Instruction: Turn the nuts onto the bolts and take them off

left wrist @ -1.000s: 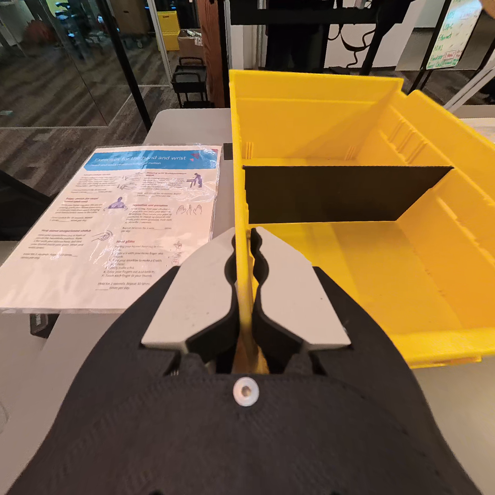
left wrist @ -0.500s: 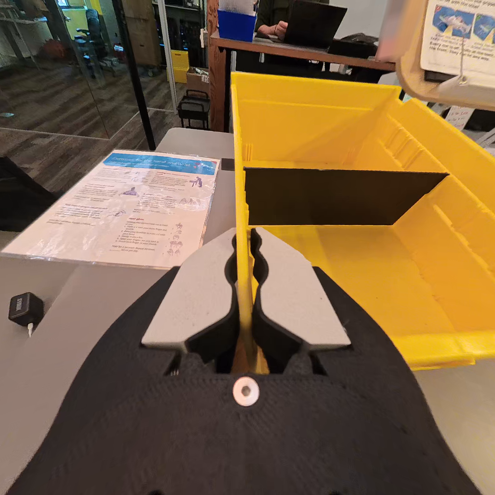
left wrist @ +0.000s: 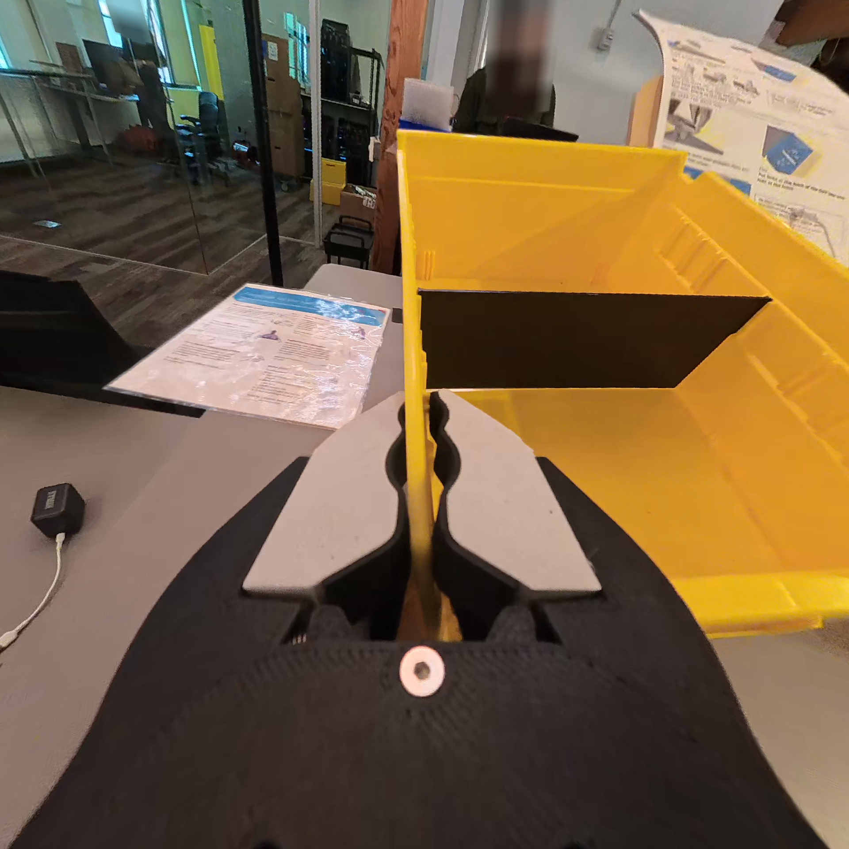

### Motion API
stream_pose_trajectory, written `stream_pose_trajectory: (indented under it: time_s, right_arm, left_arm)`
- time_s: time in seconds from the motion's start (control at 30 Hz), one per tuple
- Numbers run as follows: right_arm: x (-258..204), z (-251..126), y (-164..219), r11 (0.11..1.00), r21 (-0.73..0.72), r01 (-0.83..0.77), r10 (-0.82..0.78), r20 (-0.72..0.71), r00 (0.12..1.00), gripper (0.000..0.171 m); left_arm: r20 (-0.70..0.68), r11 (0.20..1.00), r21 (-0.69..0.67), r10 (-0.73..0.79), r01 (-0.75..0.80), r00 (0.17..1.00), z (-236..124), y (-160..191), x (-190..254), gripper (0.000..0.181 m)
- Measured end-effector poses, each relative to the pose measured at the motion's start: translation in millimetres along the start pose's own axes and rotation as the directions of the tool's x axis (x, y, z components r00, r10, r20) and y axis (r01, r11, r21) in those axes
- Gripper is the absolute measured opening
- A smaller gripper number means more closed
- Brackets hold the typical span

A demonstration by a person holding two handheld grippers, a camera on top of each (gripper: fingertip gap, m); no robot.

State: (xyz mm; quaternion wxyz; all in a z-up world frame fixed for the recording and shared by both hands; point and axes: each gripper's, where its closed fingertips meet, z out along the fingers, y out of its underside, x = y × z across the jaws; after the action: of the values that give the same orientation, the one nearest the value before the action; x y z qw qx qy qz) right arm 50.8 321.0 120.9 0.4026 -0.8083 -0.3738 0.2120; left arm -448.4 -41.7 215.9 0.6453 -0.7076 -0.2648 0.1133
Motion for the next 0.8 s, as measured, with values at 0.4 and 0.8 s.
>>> stream_pose_trajectory:
  time_s: [0.4, 0.8]
  right_arm:
    - [-173, 45, -22, 0.994, 0.036, 0.101, -0.107, 0.257, 0.961, 0.048]
    - [-142, 53, -112, 0.960, 0.191, -0.207, 0.099, 0.458, 0.883, 0.104]
  left_arm:
    - [0.041, 0.998, 0.053, -0.023, 0.020, 0.999, -40, -15, -28, 0.005]
    - [0.023, 0.998, 0.057, -0.020, 0.019, 1.000, -47, -17, -32, 0.005]
